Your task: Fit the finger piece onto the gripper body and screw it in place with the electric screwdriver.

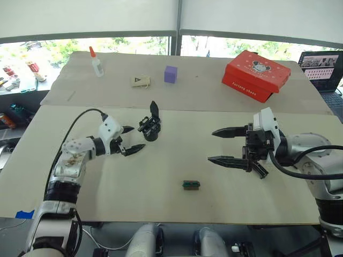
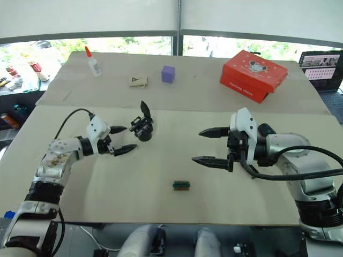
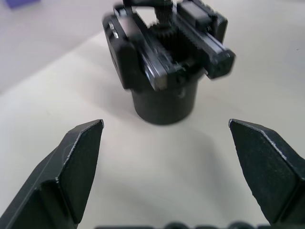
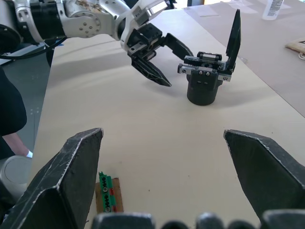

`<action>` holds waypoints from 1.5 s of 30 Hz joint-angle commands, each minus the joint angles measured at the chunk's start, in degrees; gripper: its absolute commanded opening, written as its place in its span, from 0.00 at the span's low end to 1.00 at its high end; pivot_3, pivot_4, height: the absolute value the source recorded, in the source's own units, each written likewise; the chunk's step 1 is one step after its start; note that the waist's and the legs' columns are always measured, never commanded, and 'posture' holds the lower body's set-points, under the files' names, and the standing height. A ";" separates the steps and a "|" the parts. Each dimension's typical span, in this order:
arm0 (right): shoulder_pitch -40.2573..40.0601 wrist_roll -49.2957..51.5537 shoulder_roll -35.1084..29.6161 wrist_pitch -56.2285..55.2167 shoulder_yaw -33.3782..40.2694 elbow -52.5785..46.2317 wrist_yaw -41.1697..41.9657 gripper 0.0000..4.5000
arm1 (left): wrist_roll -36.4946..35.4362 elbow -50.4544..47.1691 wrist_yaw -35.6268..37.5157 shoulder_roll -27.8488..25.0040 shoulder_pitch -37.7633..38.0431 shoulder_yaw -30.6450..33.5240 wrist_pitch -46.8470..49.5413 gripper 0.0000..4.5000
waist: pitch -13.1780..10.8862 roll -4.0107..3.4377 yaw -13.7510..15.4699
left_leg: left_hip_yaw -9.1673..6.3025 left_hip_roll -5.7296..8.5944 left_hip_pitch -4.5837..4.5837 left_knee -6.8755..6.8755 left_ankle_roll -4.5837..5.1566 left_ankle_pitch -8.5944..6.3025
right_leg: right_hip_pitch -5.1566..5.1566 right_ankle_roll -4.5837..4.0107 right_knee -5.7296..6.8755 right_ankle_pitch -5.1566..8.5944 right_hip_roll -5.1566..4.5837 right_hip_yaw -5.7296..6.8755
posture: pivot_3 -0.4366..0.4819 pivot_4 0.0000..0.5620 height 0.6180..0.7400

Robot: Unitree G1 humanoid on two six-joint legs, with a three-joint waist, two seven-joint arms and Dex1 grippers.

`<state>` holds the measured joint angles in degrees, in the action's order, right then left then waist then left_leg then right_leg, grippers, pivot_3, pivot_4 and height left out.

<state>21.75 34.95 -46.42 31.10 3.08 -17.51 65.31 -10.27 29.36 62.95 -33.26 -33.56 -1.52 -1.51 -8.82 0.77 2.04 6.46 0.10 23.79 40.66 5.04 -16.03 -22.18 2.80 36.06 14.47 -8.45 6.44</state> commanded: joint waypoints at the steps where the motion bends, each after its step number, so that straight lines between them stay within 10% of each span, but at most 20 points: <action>1: 0.62 0.58 -1.10 -0.31 1.63 -1.24 0.20 1.00 | 1.58 6.52 3.53 1.53 -4.39 -2.28 -3.48 0.99 | 0.00 0.00 -0.01 | 0.01 0.00 0.01 0.00 0.00 0.00 | -0.01 0.00 0.00 0.00 0.00 0.00 | 0.48 0.27 1.00; 17: -1.84 1.62 -1.06 0.64 2.20 -4.02 -1.71 1.00 | 5.27 29.86 2.98 5.39 -17.66 -1.80 -10.08 0.99 | -0.01 0.03 -1.09 | -0.02 -0.01 0.06 0.01 0.02 0.00 | -0.05 0.00 0.04 0.00 0.00 0.05 | 0.48 0.27 1.00; 23: -1.52 2.15 -1.26 1.42 2.36 -4.28 -1.80 1.00 | 4.94 30.80 2.35 6.88 -17.28 -0.09 -9.68 0.52 | -0.01 0.03 -1.19 | -0.04 -0.02 0.07 0.01 0.02 0.00 | -0.05 0.00 0.05 0.00 0.00 0.05 | 0.48 0.27 1.00; 25: -1.54 2.40 -1.31 1.92 2.17 -4.78 -1.76 1.00 | 4.22 29.27 2.63 7.37 -16.54 0.45 -8.83 0.50 | -0.02 0.03 -1.16 | -0.04 -0.02 0.07 0.02 0.02 0.00 | -0.05 0.00 0.05 0.00 0.00 0.06 | 0.48 0.27 1.00; 38: -8.87 4.74 -1.15 2.61 3.80 -9.81 -4.22 1.00 | 1.80 -34.14 -18.86 16.76 5.08 -3.71 29.50 0.50 | -0.03 0.04 -0.74 | -0.30 -0.02 0.33 0.22 0.04 -0.01 | -0.06 0.01 0.04 -0.01 -0.05 0.20 | 0.48 0.27 1.00; 45: -9.54 5.92 -1.21 3.52 3.39 -10.54 -4.66 1.00 | 10.49 -40.73 -39.22 26.86 8.26 -9.77 39.06 0.50 | -0.03 0.04 -0.53 | -0.31 -0.03 0.28 0.21 0.04 -0.01 | -0.02 0.01 0.05 -0.01 -0.04 0.19 | 0.48 0.27 1.00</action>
<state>11.75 39.57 -47.30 34.33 5.14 -26.84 60.86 -1.76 -8.07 28.69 -7.41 -24.29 -11.61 37.94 -8.85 0.82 1.51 6.14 0.07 24.07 40.87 5.09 -16.04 -22.20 2.81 36.10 14.46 -8.48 6.62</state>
